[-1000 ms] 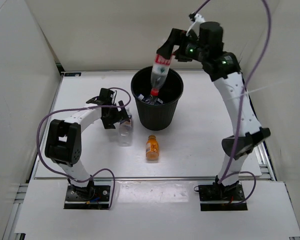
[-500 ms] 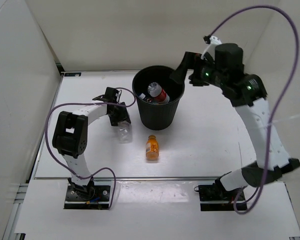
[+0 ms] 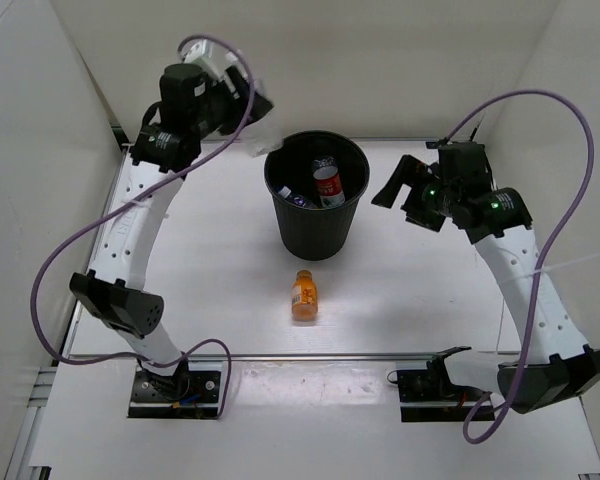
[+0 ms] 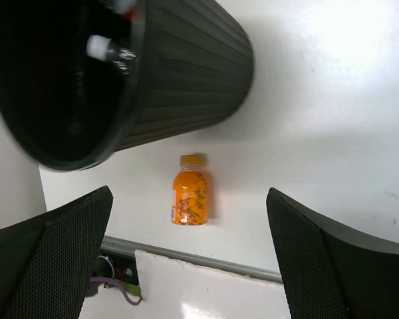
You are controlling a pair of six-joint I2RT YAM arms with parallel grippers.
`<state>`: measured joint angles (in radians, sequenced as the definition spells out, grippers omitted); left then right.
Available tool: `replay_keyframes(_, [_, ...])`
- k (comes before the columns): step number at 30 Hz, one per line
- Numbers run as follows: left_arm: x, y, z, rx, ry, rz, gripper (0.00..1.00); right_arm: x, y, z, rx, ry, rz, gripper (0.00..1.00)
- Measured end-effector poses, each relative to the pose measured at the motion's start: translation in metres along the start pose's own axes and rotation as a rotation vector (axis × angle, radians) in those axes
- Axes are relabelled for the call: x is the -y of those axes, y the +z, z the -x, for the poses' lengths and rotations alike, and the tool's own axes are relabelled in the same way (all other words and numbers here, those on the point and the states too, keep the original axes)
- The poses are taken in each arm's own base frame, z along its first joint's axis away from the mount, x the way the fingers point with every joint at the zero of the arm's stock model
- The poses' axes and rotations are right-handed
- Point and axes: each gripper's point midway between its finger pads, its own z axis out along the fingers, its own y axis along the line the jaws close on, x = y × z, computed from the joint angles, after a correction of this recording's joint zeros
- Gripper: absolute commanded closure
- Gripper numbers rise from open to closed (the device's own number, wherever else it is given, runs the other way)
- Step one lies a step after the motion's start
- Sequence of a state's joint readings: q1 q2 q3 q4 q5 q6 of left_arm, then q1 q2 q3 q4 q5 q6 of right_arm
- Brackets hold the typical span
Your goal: Put the plastic bottles in the bin
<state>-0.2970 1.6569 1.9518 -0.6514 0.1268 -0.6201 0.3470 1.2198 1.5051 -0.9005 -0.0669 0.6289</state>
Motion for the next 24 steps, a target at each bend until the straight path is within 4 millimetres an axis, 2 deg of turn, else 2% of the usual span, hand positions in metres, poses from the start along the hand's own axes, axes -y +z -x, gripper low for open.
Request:
replay_keyframes(2, [0.057,-0.005,0.010,0.027,0.049,-0.149,0.26,0.017,0.010,-0.009,-0.035,0.063,-0.042,0.00])
replay_keyframes(3, [0.076,-0.003,0.006,0.022,0.068,-0.203,0.26,0.025,0.013,-0.012,-0.049,0.094,-0.059,0.00])
replay_keyframes(4, [0.090,0.001,-0.006,-0.006,0.083,-0.244,0.22,0.030,0.015,-0.014,-0.056,0.117,-0.068,0.00])
replay_keyframes(6, [0.104,0.017,-0.039,-0.092,0.101,-0.286,0.19,0.036,0.017,-0.015,-0.063,0.151,-0.075,0.00])
replay_keyframes(7, [0.104,0.030,-0.058,-0.143,0.106,-0.290,0.14,0.037,0.017,-0.015,-0.062,0.161,-0.074,0.00])
replay_keyframes(8, [0.101,0.042,-0.075,-0.187,0.109,-0.285,0.00,0.037,0.017,-0.015,-0.058,0.169,-0.066,0.00])
replay_keyframes(11, [0.074,0.077,-0.133,-0.339,0.099,-0.221,0.00,0.036,0.015,-0.019,-0.044,0.183,-0.035,0.00])
replay_keyframes(13, [0.052,0.085,-0.159,-0.409,0.087,-0.160,0.00,0.039,0.016,-0.028,-0.041,0.195,-0.017,0.00])
replay_keyframes(14, [0.045,0.084,-0.164,-0.426,0.084,-0.131,0.00,0.040,0.019,-0.033,-0.033,0.191,-0.001,0.00])
replay_keyframes(16, [0.039,0.078,-0.157,-0.409,0.086,-0.096,0.00,0.047,0.028,-0.054,-0.035,0.172,0.017,0.00])
replay_keyframes(18, [0.040,0.062,-0.133,-0.336,0.097,-0.067,0.00,0.048,0.039,-0.081,-0.028,0.108,0.058,0.00])
replay_keyframes(19, [0.040,0.047,-0.115,-0.282,0.102,-0.050,0.00,0.048,0.043,-0.099,-0.037,0.066,0.080,0.00])
replay_keyframes(21, [0.037,0.010,-0.079,-0.163,0.107,-0.010,0.00,0.046,0.053,-0.129,-0.052,-0.009,0.125,0.00])
replay_keyframes(23, [0.022,-0.044,-0.042,-0.025,0.098,0.052,0.00,0.044,0.067,-0.148,-0.071,-0.061,0.142,0.00])
replay_keyframes(24, [0.011,-0.067,-0.032,0.025,0.091,0.088,0.00,0.041,0.074,-0.154,-0.079,-0.079,0.145,0.00])
